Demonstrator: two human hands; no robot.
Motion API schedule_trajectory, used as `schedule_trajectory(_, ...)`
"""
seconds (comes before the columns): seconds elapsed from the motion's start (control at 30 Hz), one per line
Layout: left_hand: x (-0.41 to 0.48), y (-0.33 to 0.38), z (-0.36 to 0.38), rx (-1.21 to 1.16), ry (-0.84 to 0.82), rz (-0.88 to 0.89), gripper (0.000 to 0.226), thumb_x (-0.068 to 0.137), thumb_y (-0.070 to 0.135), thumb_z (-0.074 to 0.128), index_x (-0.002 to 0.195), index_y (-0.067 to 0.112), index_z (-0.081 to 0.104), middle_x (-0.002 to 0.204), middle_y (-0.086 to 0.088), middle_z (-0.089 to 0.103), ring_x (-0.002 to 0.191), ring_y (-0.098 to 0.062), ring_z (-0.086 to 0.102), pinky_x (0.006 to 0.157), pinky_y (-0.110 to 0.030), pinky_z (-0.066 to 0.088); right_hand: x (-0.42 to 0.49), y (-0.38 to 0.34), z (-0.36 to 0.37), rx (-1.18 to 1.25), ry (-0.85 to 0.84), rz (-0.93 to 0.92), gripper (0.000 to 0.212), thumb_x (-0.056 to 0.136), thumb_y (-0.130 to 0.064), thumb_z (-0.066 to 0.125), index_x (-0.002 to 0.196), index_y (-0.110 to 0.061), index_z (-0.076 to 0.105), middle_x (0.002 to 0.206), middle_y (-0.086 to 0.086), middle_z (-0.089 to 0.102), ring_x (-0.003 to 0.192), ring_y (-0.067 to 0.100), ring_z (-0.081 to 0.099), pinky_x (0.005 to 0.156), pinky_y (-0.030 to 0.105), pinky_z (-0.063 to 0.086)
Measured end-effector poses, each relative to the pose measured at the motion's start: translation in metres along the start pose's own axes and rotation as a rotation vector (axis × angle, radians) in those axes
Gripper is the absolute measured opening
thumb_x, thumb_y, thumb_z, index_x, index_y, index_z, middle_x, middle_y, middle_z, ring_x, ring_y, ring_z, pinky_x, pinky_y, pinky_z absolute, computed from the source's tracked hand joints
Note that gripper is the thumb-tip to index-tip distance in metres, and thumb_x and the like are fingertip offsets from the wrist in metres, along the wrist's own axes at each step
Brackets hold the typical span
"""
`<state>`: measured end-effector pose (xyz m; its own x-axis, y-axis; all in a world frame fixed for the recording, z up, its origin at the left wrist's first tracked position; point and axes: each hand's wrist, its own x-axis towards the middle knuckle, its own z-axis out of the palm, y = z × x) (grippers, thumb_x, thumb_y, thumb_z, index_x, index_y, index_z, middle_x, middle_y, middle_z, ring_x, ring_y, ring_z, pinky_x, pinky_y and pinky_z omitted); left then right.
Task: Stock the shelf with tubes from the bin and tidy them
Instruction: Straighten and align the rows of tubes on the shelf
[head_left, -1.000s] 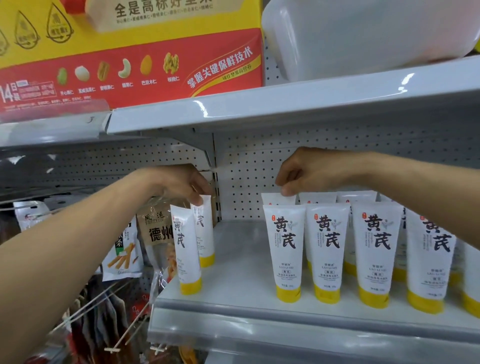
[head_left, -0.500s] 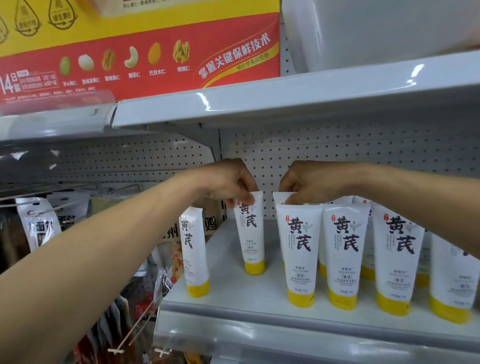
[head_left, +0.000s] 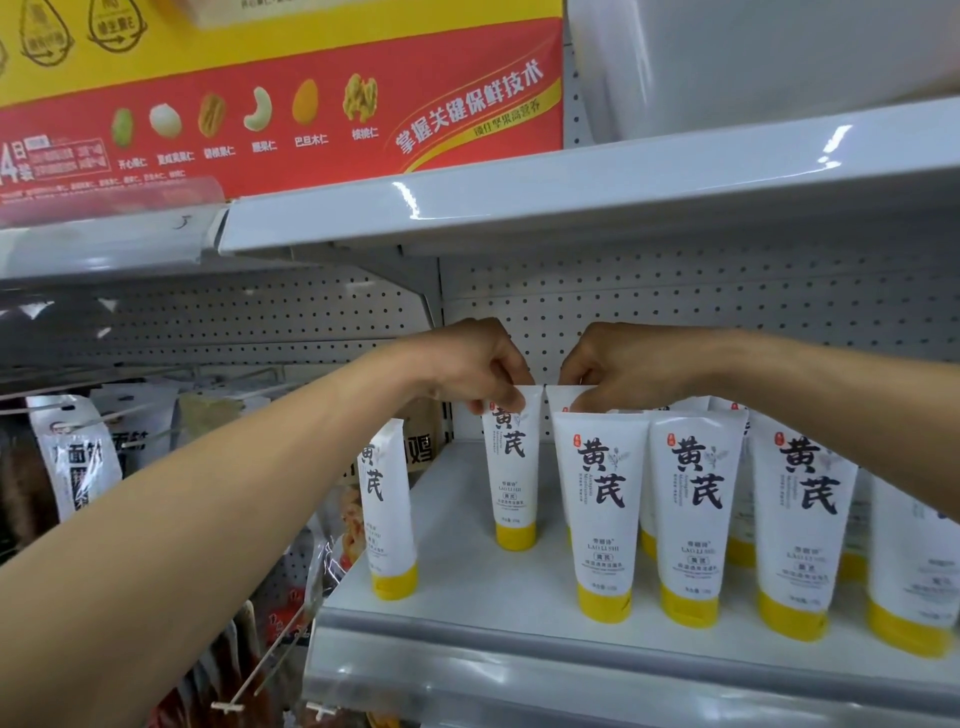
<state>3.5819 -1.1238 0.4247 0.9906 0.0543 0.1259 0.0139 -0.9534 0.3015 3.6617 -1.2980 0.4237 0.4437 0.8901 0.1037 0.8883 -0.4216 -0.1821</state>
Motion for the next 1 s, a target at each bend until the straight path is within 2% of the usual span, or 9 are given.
schedule_trajectory(0.1, 0.000, 0.000, 0.000, -0.005, -0.002, 0.003, 0.017, 0.087, 0.016, 0.071, 0.103, 0.020, 0.073, 0.095, 0.000, 0.076, 0.091, -0.021, 0.072, 0.081, -0.032, 0.059, -0.001, 0.000, 0.000, -0.003, 0.005, -0.001, 0.010, 0.086, -0.030, 0.067, 0.076, -0.028, 0.068, 0.084, -0.006, 0.072, 0.084, 0.016, 0.067, 0.074, 0.032, 0.054)
schedule_trajectory(0.27, -0.002, 0.000, -0.001, -0.009, -0.017, 0.014, 0.012, 0.086, 0.018, 0.071, 0.092, 0.029, 0.072, 0.093, 0.002, 0.076, 0.089, -0.021, 0.072, 0.079, -0.031, 0.059, -0.002, -0.001, 0.000, -0.013, 0.013, 0.000, 0.015, 0.085, -0.028, 0.067, 0.070, -0.029, 0.066, 0.081, -0.004, 0.071, 0.075, 0.013, 0.063, 0.068, 0.029, 0.050)
schedule_trajectory(0.57, -0.003, 0.002, -0.001, 0.011, -0.024, -0.026, 0.017, 0.086, 0.020, 0.071, 0.103, 0.022, 0.072, 0.093, 0.004, 0.076, 0.089, -0.021, 0.073, 0.082, -0.038, 0.060, -0.003, -0.003, 0.000, -0.022, 0.000, 0.016, 0.015, 0.086, -0.030, 0.066, 0.071, -0.028, 0.064, 0.075, -0.006, 0.066, 0.071, 0.012, 0.058, 0.062, 0.025, 0.045)
schedule_trajectory(0.63, -0.005, 0.005, 0.000, 0.004, -0.025, -0.030, 0.022, 0.087, 0.019, 0.070, 0.109, 0.021, 0.070, 0.094, 0.005, 0.075, 0.091, -0.019, 0.071, 0.082, -0.036, 0.060, -0.005, -0.003, -0.001, -0.012, -0.005, 0.019, 0.013, 0.086, -0.031, 0.066, 0.073, -0.028, 0.065, 0.077, -0.006, 0.067, 0.072, 0.012, 0.059, 0.062, 0.025, 0.046)
schedule_trajectory(0.7, -0.008, 0.007, -0.001, 0.026, -0.017, -0.027, 0.025, 0.087, 0.022, 0.070, 0.113, 0.023, 0.068, 0.088, 0.011, 0.073, 0.090, -0.008, 0.069, 0.087, -0.029, 0.055, -0.007, -0.004, -0.001, 0.016, 0.007, 0.015, 0.008, 0.087, -0.031, 0.066, 0.087, -0.026, 0.071, 0.086, -0.006, 0.071, 0.079, 0.011, 0.064, 0.070, 0.026, 0.052)
schedule_trajectory(0.77, -0.014, 0.007, -0.004, 0.039, 0.008, -0.021, 0.030, 0.086, 0.025, 0.071, 0.116, 0.025, 0.067, 0.087, 0.017, 0.072, 0.087, 0.001, 0.066, 0.091, -0.022, 0.049, -0.011, -0.005, -0.003, 0.045, 0.046, 0.011, 0.020, 0.088, -0.030, 0.065, 0.107, -0.023, 0.070, 0.100, -0.009, 0.071, 0.091, 0.008, 0.065, 0.080, 0.024, 0.052)
schedule_trajectory(0.83, -0.024, 0.005, -0.007, 0.027, 0.050, -0.023, 0.036, 0.087, 0.030, 0.070, 0.122, 0.025, 0.064, 0.101, 0.013, 0.071, 0.094, 0.000, 0.065, 0.093, -0.021, 0.048, -0.015, -0.005, -0.005, 0.063, 0.103, 0.000, 0.030, 0.089, -0.031, 0.065, 0.118, -0.023, 0.065, 0.109, -0.012, 0.065, 0.098, 0.006, 0.061, 0.078, 0.016, 0.046)
schedule_trajectory(0.93, -0.050, 0.004, -0.013, 0.009, 0.135, -0.030, 0.037, 0.089, 0.039, 0.064, 0.124, 0.028, 0.063, 0.115, 0.014, 0.064, 0.102, 0.000, 0.059, 0.083, -0.010, 0.043, -0.024, -0.005, -0.007, 0.079, 0.242, -0.040, 0.027, 0.090, -0.034, 0.064, 0.115, -0.025, 0.066, 0.109, -0.011, 0.066, 0.098, 0.006, 0.061, 0.086, 0.022, 0.048)
schedule_trajectory(1.0, -0.070, -0.002, -0.019, -0.027, 0.160, -0.049, 0.038, 0.088, 0.046, 0.061, 0.122, 0.031, 0.064, 0.117, 0.018, 0.062, 0.103, 0.004, 0.057, 0.081, -0.010, 0.039, -0.033, -0.008, -0.006, 0.113, 0.312, -0.100, 0.021, 0.090, -0.037, 0.062, 0.107, -0.025, 0.069, 0.100, -0.016, 0.067, 0.091, 0.000, 0.062, 0.085, 0.023, 0.050)
